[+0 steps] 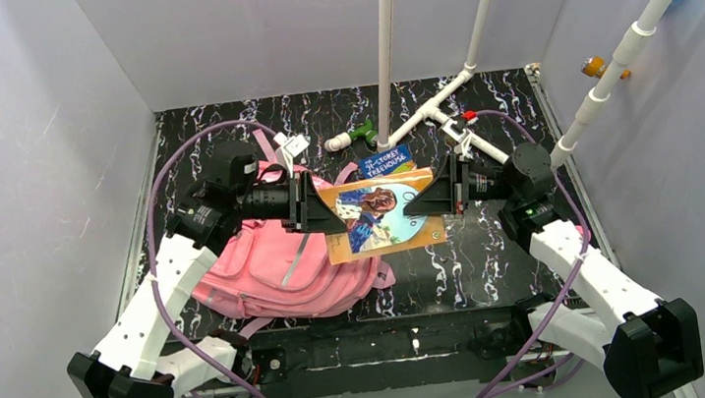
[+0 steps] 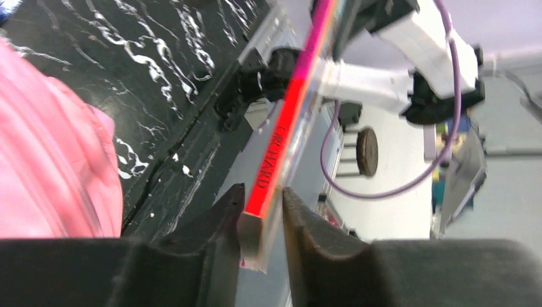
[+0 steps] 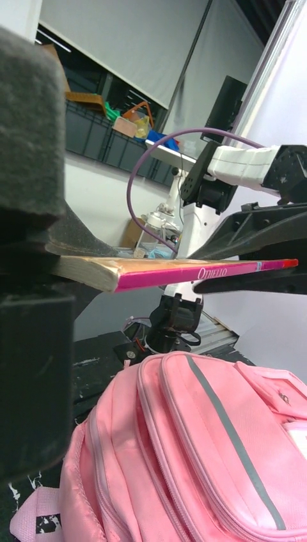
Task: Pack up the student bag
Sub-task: Pick up the book from the center of the board, then place the book in the student bag.
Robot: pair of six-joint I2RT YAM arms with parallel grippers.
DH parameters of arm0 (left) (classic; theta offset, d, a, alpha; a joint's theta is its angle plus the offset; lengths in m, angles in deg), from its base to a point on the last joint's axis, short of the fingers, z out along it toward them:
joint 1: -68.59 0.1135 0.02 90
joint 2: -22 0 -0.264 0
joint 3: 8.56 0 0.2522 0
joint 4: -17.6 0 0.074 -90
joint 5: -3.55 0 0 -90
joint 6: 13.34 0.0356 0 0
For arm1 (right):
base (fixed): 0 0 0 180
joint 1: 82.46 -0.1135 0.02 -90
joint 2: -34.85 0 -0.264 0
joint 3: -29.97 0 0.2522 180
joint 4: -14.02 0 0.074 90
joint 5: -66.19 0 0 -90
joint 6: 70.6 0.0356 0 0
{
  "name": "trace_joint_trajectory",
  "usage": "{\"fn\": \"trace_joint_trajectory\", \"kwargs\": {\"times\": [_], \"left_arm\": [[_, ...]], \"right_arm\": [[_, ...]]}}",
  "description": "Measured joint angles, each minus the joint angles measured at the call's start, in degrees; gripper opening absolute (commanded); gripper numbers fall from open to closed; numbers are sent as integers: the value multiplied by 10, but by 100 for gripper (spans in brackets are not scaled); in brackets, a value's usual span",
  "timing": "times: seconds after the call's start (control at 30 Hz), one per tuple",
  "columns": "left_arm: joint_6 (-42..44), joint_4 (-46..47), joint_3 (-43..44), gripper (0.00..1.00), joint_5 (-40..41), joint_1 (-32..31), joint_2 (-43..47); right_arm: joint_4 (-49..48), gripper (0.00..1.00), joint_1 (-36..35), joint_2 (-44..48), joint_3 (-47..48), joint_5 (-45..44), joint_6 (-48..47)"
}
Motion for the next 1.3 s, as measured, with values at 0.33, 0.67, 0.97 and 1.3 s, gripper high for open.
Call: {"fn": "trace_joint_trajectory", "kwargs": {"times": [0.33, 0.67, 0.97, 1.3], "left_arm": [[41, -116, 32, 94, 207, 4, -7], [73, -197, 41, 88, 456, -136, 3], [83, -234, 89, 83, 718, -330, -122], [94, -252, 117, 52, 870, -379, -279]], "right_arm": [[202, 1, 14, -8, 57, -102, -116], [507, 1, 81, -36, 161, -260, -274], [687, 1, 104, -4, 184, -403, -368], [717, 1, 105, 11, 184, -406, -385]]}}
